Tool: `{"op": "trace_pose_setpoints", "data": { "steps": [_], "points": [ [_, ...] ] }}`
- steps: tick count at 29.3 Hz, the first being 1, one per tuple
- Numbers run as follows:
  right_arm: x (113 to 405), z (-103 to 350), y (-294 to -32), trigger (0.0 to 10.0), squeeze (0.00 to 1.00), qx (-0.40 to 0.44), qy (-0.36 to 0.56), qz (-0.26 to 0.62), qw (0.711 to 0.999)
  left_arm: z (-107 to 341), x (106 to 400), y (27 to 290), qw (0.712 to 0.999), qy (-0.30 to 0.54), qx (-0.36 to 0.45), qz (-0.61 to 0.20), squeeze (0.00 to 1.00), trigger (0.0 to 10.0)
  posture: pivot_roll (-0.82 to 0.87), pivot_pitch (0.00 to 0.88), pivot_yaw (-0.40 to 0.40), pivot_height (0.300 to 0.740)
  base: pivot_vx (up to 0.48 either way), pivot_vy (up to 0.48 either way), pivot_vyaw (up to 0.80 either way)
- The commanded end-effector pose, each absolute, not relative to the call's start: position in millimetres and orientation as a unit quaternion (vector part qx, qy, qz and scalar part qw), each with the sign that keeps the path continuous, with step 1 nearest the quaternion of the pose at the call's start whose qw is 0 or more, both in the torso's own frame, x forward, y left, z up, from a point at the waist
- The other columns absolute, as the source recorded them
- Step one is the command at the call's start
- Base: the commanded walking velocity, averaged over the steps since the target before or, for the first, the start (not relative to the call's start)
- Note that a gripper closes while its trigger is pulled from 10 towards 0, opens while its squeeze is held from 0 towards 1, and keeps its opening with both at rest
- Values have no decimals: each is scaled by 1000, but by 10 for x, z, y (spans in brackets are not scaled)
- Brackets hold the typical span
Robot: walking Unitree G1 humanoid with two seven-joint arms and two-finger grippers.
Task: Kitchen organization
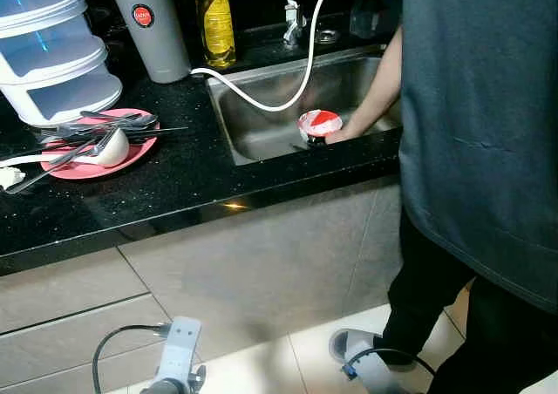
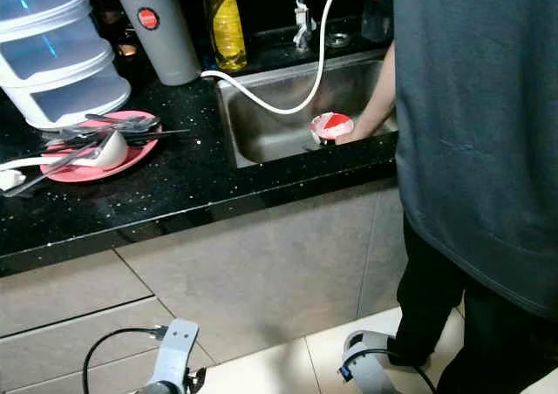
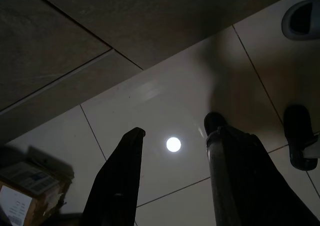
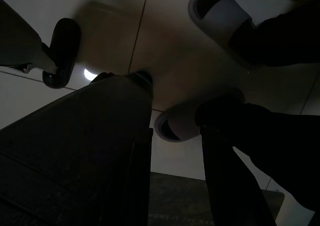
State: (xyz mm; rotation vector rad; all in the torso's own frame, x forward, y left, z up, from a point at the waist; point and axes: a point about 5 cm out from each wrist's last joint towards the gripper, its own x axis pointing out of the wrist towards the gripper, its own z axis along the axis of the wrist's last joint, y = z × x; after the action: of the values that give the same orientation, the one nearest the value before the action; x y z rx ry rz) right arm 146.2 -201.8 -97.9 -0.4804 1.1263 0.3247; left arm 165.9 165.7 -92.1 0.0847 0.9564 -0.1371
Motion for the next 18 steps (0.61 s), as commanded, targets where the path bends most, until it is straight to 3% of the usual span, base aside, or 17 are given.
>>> {"op": "trace_pose_setpoints", "data": {
  "steps": [1,18],
  "points": [
    [1396,-1012,-1957,10000,0,-214,536,163,800,-924,1646,1729,881,466,48,-62,0,10000,-27,0,127,740,0,0,0],
    [1410,-1009,-1945,10000,0,-212,534,163,802,-921,1654,1722,881,464,59,-69,0,10000,-28,0,130,740,0,0,0]
  ]
}}
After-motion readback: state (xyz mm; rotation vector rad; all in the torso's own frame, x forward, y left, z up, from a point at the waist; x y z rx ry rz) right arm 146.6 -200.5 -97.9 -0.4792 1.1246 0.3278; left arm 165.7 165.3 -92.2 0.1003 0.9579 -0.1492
